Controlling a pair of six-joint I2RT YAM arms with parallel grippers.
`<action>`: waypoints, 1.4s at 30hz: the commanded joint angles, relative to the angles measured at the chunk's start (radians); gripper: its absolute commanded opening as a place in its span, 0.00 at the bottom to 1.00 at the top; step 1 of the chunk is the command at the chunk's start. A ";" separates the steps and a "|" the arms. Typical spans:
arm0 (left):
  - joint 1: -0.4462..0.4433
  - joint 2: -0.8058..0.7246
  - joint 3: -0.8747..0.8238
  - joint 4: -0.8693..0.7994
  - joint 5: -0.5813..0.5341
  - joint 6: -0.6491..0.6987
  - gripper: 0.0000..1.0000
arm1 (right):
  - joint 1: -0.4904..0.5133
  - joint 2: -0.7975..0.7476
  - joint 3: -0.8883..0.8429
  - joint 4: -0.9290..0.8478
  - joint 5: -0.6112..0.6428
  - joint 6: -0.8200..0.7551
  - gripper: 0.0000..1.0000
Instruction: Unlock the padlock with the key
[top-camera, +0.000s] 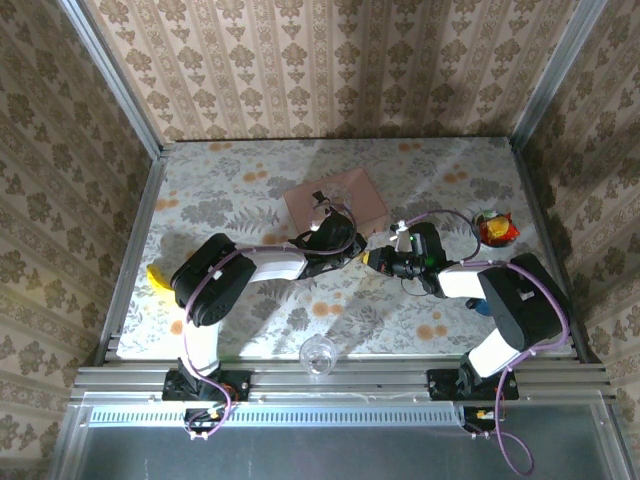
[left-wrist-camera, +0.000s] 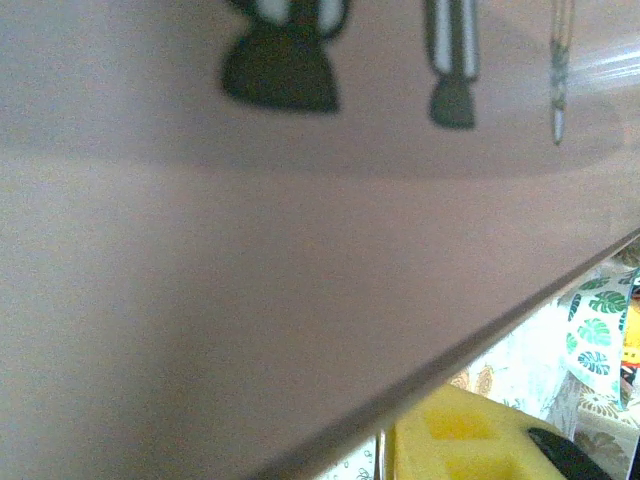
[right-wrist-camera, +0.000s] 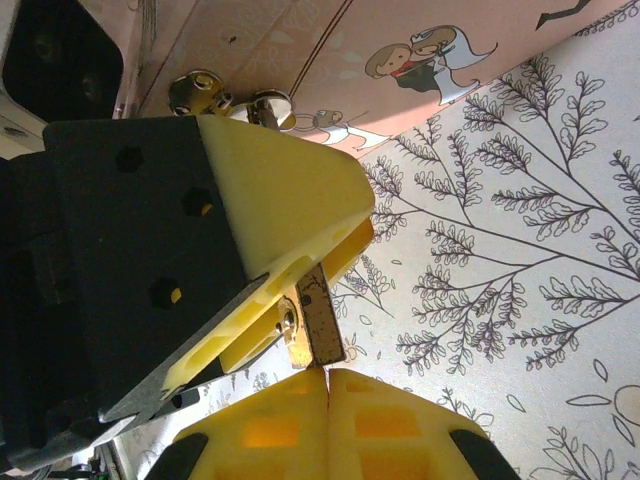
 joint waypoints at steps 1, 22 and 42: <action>-0.047 0.050 -0.014 -0.085 0.210 -0.096 0.00 | 0.007 0.040 0.009 0.130 0.013 0.049 0.00; -0.039 -0.019 -0.083 0.045 0.167 -0.052 0.85 | 0.007 0.128 0.007 0.287 0.033 0.138 0.00; 0.004 -0.124 -0.231 0.219 0.016 -0.002 0.90 | 0.006 0.127 0.055 0.271 0.034 0.167 0.00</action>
